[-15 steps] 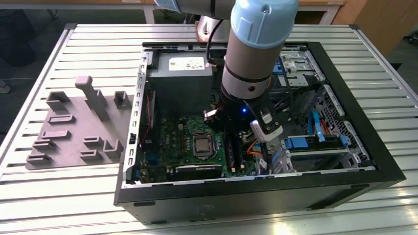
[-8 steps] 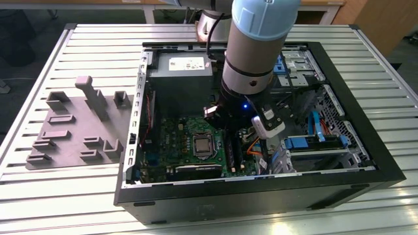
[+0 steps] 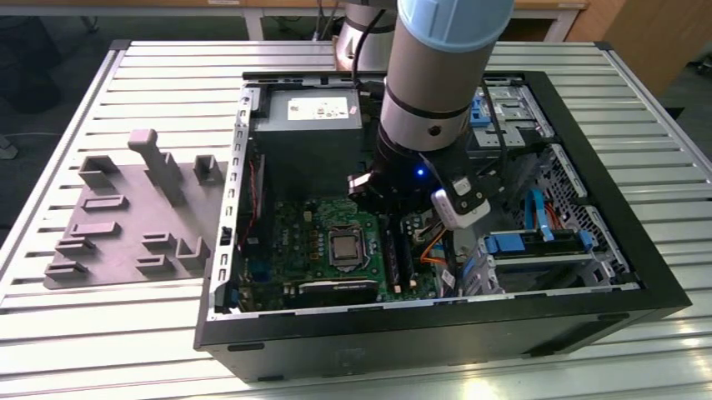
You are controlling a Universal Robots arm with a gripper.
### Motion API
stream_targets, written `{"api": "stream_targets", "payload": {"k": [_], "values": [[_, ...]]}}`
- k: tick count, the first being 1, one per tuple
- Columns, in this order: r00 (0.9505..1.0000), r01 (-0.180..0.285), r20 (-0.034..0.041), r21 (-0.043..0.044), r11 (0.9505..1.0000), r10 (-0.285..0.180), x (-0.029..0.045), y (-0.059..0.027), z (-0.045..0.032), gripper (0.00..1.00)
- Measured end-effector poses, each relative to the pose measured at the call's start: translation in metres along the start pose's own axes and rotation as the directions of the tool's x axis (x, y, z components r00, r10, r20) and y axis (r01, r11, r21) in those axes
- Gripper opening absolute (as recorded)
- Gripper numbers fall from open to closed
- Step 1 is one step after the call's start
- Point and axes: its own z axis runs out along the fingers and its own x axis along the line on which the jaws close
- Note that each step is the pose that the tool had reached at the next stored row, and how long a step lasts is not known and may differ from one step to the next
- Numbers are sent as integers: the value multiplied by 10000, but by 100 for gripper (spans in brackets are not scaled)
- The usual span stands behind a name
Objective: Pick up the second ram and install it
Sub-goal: 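Insert the second ram into the second slot, then press down the second ram until it locks into place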
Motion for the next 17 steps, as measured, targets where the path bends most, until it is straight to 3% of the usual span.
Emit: {"api": "stream_targets", "payload": {"k": [1, 3, 17], "values": [[10000, 0, -1, 0, 10000, 0, 0, 0, 0, 13], [10000, 0, -3, 1, 10000, 0, 0, 0, -1, 11], [10000, 1, -4, 1, 10000, -1, 0, 0, 3, 11]]}}
